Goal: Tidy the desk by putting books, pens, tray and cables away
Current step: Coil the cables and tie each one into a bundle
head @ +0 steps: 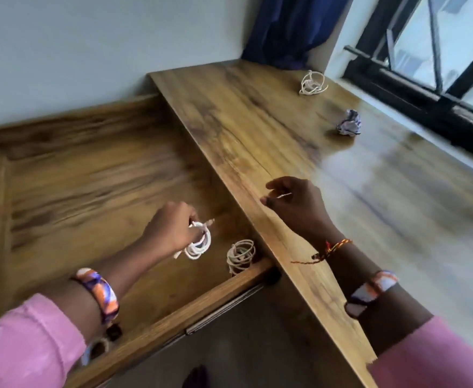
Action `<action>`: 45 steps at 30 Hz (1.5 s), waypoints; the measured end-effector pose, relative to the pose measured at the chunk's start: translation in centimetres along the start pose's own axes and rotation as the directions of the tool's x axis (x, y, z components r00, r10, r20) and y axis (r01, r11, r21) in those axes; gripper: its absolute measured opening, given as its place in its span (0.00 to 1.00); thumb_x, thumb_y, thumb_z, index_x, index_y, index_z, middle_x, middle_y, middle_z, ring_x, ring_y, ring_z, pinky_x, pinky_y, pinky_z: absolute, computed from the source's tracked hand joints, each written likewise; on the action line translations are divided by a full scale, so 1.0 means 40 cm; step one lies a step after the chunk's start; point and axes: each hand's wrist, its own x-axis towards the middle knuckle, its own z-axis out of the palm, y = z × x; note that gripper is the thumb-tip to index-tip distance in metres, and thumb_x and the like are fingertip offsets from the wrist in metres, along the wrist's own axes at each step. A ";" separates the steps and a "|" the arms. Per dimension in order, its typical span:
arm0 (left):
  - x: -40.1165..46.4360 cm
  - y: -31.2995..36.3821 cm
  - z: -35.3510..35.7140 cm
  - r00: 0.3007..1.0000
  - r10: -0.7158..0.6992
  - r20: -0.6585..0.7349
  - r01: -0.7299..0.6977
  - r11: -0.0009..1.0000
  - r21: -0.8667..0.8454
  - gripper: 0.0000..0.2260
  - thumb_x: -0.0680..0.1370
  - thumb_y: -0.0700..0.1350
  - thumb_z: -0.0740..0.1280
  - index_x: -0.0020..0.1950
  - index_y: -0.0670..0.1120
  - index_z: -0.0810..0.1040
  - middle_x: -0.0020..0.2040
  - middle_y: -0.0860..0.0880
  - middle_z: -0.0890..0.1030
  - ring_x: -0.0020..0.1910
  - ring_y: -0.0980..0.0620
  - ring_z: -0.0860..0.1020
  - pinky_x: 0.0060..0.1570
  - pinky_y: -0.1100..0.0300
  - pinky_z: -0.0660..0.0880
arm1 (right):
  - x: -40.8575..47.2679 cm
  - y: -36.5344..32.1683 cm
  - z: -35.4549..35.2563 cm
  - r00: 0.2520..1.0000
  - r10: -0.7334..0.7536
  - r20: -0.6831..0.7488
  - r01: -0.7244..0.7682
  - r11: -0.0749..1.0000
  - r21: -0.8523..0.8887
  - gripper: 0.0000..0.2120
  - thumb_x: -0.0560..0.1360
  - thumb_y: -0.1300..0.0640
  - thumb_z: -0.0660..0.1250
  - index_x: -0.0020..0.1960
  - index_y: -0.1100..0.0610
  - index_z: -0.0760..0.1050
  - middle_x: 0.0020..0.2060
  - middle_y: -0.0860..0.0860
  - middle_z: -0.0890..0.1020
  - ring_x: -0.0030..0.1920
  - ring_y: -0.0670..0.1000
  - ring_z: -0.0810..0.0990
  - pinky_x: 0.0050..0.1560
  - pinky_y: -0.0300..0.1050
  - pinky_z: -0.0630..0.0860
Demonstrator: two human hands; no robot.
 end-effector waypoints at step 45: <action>1.034 0.617 0.114 0.929 0.354 0.107 -0.369 0.889 0.270 0.20 0.81 0.52 0.56 0.73 0.57 0.62 0.78 0.49 0.46 0.76 0.44 0.49 0.73 0.50 0.54 | 0.567 0.311 -0.019 0.902 -0.291 -0.318 0.121 0.880 -0.460 0.13 0.65 0.58 0.62 0.47 0.55 0.81 0.48 0.51 0.83 0.52 0.52 0.82 0.51 0.44 0.80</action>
